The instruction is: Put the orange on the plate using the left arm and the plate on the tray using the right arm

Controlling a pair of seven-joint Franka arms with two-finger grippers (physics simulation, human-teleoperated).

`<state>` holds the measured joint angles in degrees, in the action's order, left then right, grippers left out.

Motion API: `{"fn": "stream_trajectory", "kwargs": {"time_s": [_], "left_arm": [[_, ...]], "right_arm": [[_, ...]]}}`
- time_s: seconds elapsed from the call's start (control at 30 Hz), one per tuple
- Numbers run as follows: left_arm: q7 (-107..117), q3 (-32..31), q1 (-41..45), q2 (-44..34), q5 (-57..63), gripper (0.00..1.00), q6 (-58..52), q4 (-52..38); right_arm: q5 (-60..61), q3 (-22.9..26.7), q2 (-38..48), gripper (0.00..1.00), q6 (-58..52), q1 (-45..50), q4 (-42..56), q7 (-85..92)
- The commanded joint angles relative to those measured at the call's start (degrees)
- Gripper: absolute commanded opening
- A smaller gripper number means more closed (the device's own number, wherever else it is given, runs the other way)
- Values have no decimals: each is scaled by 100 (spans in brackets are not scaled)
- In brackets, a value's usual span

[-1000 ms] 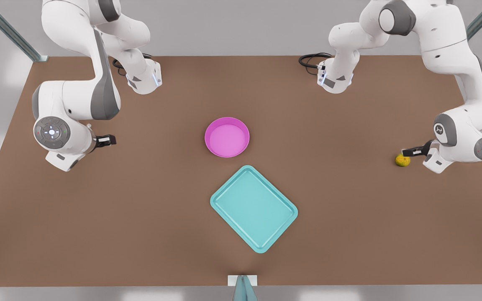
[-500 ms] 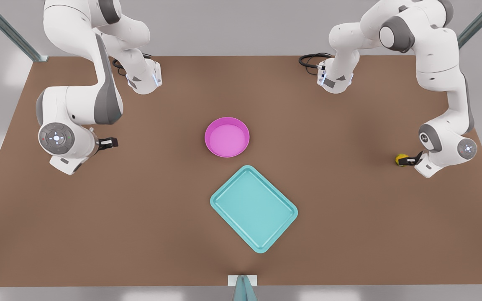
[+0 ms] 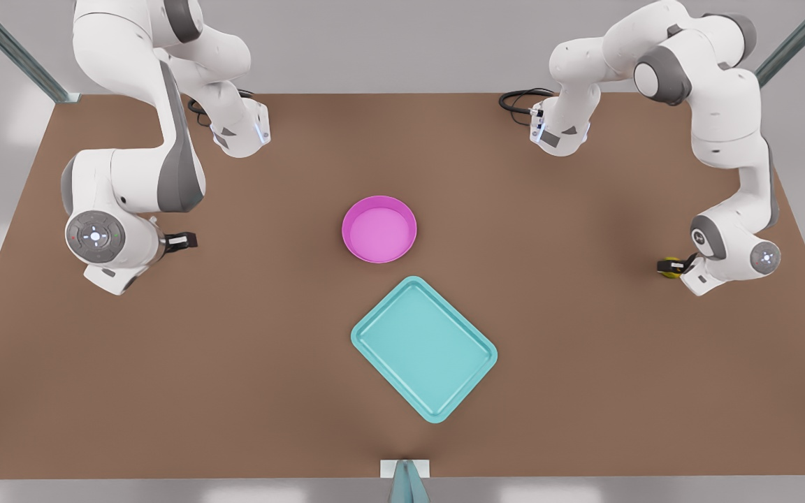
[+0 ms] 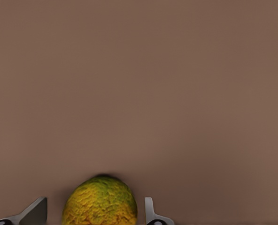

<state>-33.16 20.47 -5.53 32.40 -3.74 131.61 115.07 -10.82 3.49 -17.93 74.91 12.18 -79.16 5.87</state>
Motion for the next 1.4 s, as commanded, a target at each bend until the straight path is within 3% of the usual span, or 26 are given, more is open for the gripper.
{"fn": "stream_trajectory", "kwargs": {"time_s": [0.0, 0.33, 0.4, 0.53, 0.6, 0.67, 0.77, 0.83, 0.97, 1.03, 1.17, 1.33, 1.37], "left_arm": [[-464, 1, 0, 21, 5, 100, 84, -2], [-464, 1, 0, 126, 5, 100, 93, -2], [-437, 1, 0, 126, 5, 61, 84, -11], [-428, 1, 0, 56, 5, 55, -4, -11], [-113, -16, 70, -365, 13, 55, -372, -37], [1109, -87, 1027, -1069, 101, 56, -1224, -81], [2452, -245, 2898, -964, 5, 56, -2570, -1258], [3877, -333, 4138, -156, -118, 56, -3510, -2673], [7103, -2214, 4429, 934, -593, 56, -3660, -4317], [7771, -2240, 4930, 1093, -654, 56, -3475, -4450], [8844, -3101, 4957, 1286, -909, 57, -2922, -4502], [8809, -3101, 5001, 1717, -874, 58, -2421, -4485], [8809, -3093, 5001, 1761, -839, 66, -2359, -4450]], "right_arm": [[10, 3, 0, 100, -3, 4, 6, 11], [10, 3, -26, 100, -3, -5, 6, 11], [10, 3, -35, 100, -3, -5, 6, 11], [10, 12, -35, 100, -3, -5, 6, 11], [10, 12, -35, 100, -3, -5, 6, 11], [10, 12, -35, 100, 6, -5, 6, 11], [10, 20, -61, 100, 6, -5, 6, 11], [10, 29, -70, 100, 67, -5, 6, 11], [10, 38, -114, 100, 76, -14, 23, 19], [10, 38, -114, 100, 76, -23, 32, 28], [19, 38, -149, 100, 76, -102, 32, 54], [54, 38, -176, 100, 76, -102, 41, 54], [54, 38, -176, 100, 76, -102, 41, 54]]}}
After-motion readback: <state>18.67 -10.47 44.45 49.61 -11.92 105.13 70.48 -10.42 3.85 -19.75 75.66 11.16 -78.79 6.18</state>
